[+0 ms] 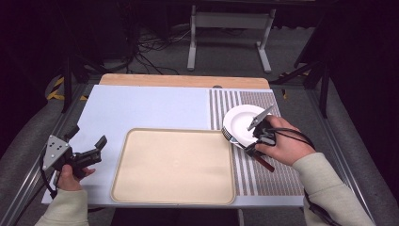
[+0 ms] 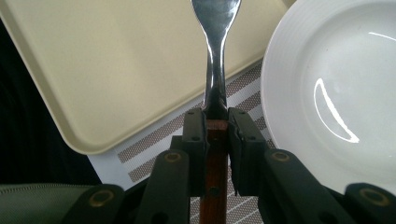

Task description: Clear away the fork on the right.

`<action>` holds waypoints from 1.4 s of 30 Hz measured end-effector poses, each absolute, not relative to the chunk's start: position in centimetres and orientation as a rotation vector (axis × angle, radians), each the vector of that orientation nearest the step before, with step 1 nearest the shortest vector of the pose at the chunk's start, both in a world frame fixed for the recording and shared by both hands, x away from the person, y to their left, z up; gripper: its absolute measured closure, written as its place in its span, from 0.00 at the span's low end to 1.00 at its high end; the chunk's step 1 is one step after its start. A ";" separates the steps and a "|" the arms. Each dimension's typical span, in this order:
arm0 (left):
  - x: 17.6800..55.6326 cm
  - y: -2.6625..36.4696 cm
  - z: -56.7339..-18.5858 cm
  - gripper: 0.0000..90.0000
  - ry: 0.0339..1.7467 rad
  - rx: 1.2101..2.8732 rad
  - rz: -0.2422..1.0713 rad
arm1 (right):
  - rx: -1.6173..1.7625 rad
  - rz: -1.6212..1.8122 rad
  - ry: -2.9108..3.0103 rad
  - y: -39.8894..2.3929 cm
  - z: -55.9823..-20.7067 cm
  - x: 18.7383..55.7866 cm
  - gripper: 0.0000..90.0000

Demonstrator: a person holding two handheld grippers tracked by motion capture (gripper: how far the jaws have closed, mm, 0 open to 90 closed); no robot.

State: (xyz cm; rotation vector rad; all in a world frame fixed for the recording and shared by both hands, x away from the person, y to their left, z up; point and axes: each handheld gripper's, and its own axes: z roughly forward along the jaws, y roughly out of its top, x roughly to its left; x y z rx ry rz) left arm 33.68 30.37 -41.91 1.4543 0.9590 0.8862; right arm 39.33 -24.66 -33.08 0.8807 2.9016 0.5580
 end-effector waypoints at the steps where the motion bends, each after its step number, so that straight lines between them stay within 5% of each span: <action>1: 33.7 30.4 -41.9 0.01 0.958 1.452 0.885 | 0.911 0.557 2.895 -24.4 -33.0 39.4 0.87; 42: 33.6 30.6 -41.8 0.01 0.950 1.453 0.892 | 1.575 0.714 2.739 -19.0 -35.1 41.0 0.87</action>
